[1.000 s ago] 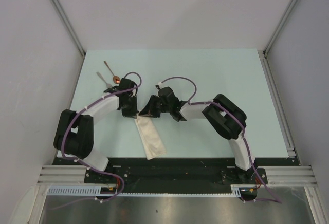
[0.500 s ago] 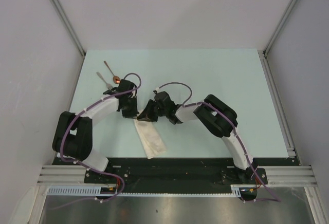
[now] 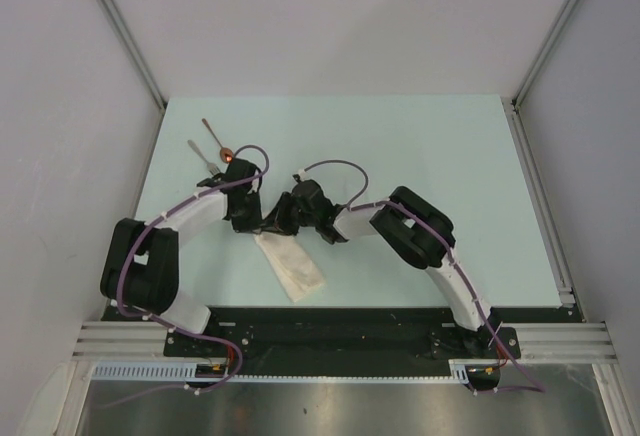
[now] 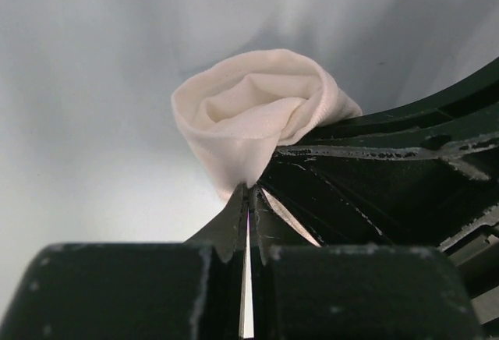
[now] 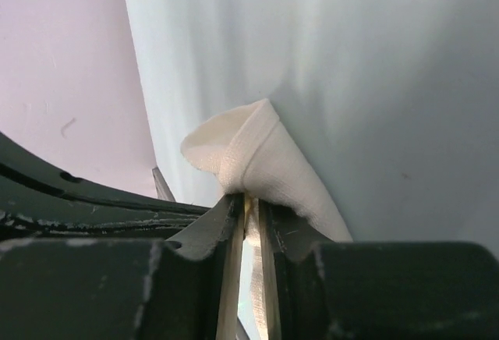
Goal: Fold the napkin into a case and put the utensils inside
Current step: Smooth out the smaller rectangle-folded napkin at the center of the board.
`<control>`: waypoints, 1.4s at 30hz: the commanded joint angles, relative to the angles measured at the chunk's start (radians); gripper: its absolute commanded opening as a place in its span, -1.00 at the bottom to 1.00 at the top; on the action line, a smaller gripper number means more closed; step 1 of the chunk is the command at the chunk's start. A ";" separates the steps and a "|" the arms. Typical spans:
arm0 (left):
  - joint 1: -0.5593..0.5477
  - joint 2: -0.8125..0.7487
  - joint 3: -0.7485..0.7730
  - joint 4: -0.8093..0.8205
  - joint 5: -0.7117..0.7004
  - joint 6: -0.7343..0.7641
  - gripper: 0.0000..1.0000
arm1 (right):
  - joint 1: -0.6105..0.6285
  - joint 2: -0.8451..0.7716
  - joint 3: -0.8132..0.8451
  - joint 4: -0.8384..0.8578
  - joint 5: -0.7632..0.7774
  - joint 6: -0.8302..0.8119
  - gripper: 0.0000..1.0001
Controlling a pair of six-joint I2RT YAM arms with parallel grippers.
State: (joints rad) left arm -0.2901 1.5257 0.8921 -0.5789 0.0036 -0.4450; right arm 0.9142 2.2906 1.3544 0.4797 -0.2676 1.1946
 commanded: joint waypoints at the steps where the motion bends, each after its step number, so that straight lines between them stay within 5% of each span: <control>1: 0.032 0.025 0.041 0.004 0.117 -0.029 -1.00 | 0.018 0.007 0.022 0.020 0.031 -0.073 -0.62; 9: 0.046 0.027 0.050 0.010 0.141 -0.024 -1.00 | -0.005 -0.112 -0.093 0.011 0.001 -0.139 -0.96; 22: 0.048 -0.007 0.041 0.004 0.131 -0.017 -1.00 | 0.015 -0.060 -0.094 0.045 -0.038 -0.118 -0.99; 34: 0.051 0.013 0.013 0.053 0.220 -0.076 -1.00 | 0.054 0.112 0.084 -0.050 0.007 -0.129 -0.98; 42: 0.132 0.019 0.022 0.076 0.245 -0.110 -1.00 | 0.074 -0.035 -0.008 -0.096 0.021 -0.205 -0.91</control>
State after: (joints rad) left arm -0.1741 1.5429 0.9081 -0.5804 0.1307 -0.4957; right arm 0.9409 2.3066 1.3785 0.4686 -0.2890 1.0733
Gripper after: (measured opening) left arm 0.003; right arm 0.036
